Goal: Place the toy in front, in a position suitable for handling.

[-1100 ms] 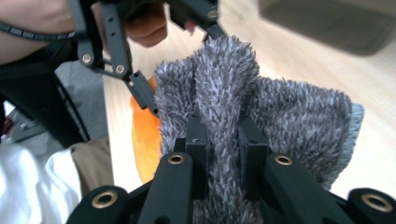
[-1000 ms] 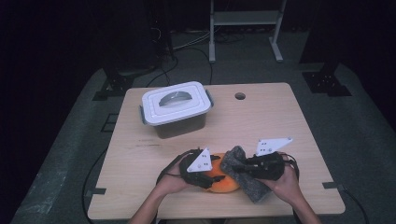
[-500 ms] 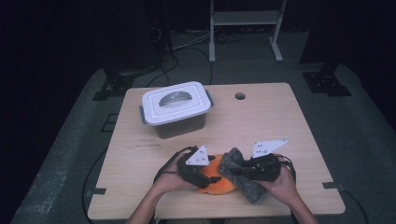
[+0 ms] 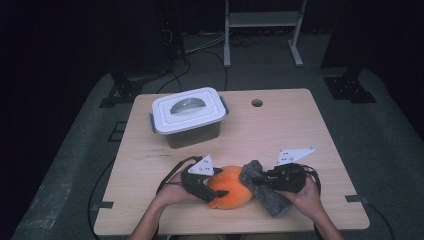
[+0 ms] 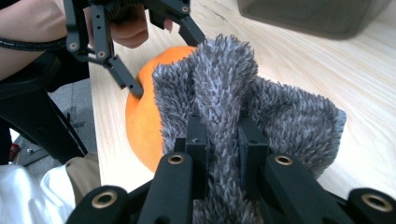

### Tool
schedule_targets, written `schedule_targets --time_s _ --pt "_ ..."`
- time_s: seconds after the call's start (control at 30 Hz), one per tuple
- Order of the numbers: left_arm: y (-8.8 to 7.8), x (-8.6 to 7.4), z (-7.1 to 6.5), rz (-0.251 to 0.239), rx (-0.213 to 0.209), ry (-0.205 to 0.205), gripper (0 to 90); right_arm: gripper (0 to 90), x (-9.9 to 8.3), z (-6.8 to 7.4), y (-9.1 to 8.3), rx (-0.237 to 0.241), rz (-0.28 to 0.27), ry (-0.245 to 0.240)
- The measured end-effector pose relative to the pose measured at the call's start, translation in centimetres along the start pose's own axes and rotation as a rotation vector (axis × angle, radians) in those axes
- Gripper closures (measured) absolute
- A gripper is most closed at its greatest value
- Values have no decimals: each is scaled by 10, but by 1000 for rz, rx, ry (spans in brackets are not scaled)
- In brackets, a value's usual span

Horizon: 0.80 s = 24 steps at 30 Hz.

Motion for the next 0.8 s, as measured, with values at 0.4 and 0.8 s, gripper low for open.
schedule_targets --time_s 0.4,0.8 --pt "1 9 1 -18 29 -4 307 776 0 -4 7 -10 7 -5" --pt "-3 4 -3 -8 -13 22 320 776 0 -8 2 11 -21 39"
Point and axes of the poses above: each handheld gripper's, and its own axes: y roughly forward along the jaws, x roughly out of its top, z roughly to its left, the point moved 8 cm from there along y, roughly forward along the jaws, and after that the axes turned 9 degrees about x, right-handed, at the moved point
